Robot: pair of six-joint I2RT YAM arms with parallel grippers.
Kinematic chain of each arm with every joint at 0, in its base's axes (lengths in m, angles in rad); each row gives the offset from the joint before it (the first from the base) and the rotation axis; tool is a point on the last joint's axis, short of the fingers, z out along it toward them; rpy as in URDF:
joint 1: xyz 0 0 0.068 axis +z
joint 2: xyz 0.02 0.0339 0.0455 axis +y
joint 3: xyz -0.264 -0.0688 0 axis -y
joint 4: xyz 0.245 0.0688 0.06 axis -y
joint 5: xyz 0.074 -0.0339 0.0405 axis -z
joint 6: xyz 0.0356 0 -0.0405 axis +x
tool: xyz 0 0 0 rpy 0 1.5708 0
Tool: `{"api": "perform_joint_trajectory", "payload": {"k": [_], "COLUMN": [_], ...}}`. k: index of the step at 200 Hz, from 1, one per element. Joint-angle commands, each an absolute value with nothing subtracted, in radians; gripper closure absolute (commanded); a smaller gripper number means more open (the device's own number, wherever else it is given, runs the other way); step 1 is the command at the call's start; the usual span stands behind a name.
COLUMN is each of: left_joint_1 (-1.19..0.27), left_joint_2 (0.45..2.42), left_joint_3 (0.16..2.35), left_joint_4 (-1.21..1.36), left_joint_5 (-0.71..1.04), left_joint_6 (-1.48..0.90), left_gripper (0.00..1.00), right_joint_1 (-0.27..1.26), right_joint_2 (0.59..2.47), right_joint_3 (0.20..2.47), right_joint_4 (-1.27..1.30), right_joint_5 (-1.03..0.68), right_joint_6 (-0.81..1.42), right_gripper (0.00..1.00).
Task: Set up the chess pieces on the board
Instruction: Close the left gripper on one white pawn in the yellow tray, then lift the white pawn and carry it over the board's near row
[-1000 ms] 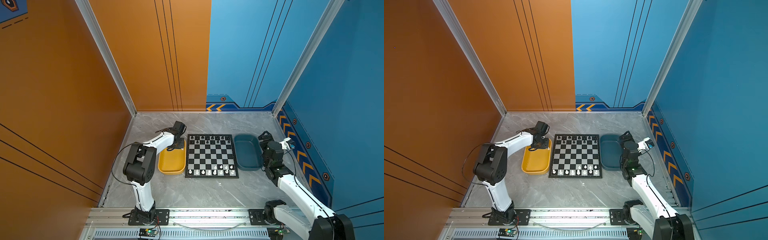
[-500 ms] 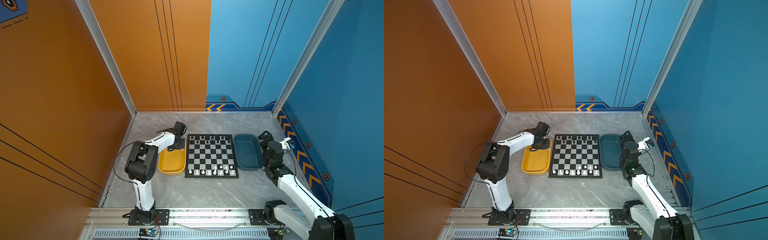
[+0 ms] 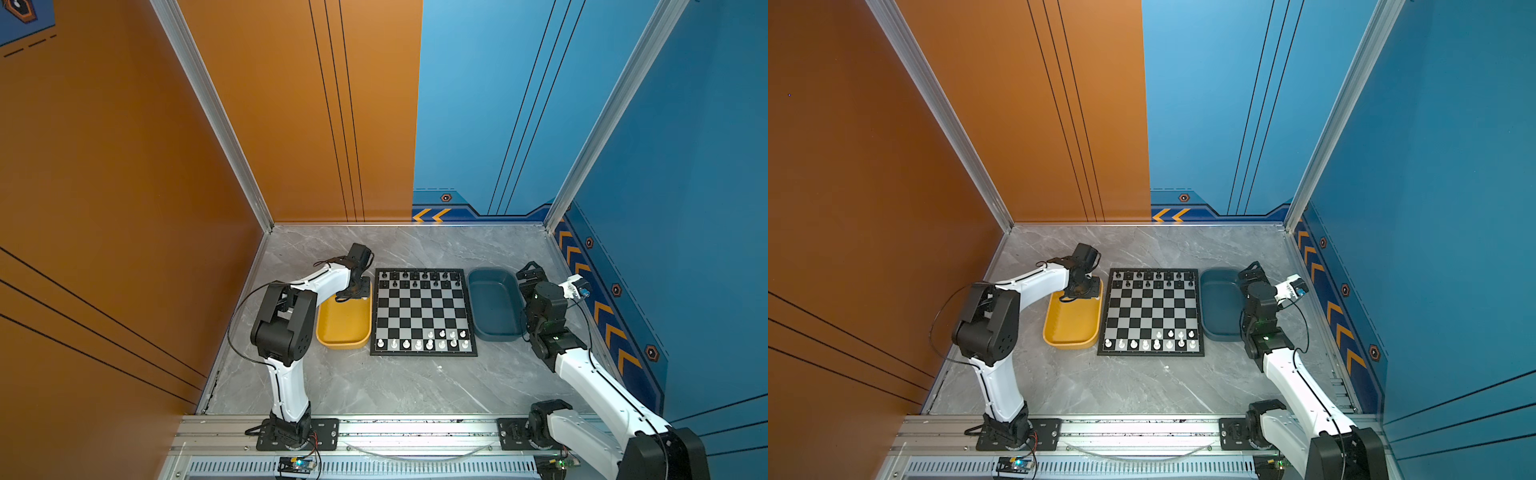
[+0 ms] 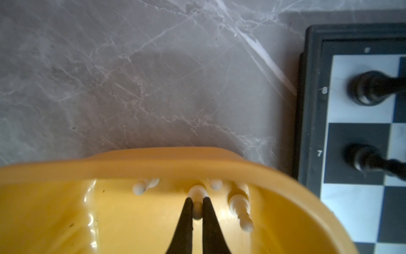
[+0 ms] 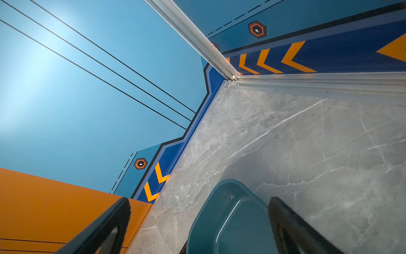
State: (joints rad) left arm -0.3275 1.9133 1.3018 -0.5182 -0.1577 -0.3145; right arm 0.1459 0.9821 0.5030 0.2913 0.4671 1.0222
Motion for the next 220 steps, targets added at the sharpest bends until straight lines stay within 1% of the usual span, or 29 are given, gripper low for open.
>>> {"api": "perform_joint_trajectory", "payload": {"k": [1,73,114,220], "left_joint_1": [-0.334,-0.399,-0.469,-0.671], "left_joint_2": [1.889,1.762,1.695,1.74], "left_joint_3": [1.316,1.303,1.301,1.374], "left_joint_4": [-0.539,-0.598,-0.623,-0.653], "left_joint_5": [-0.136,-0.154,-0.162,-0.125], "left_joint_6": [-0.314,-0.308,-0.307,-0.31], "left_gripper": [1.0,1.0,1.0,1.0], "right_joint_1": [0.148,0.149,0.148,0.15], "right_joint_2": [0.988,0.96,0.933,0.935], "right_joint_3": [0.531,0.531,0.52,0.52], "right_joint_4": [0.294,0.278,0.27,0.267], "right_joint_5": [0.46,0.448,0.46,0.462], "right_joint_6": [1.029,1.032,1.032,1.035], "right_gripper": [0.0,0.0,0.0,0.0]}}
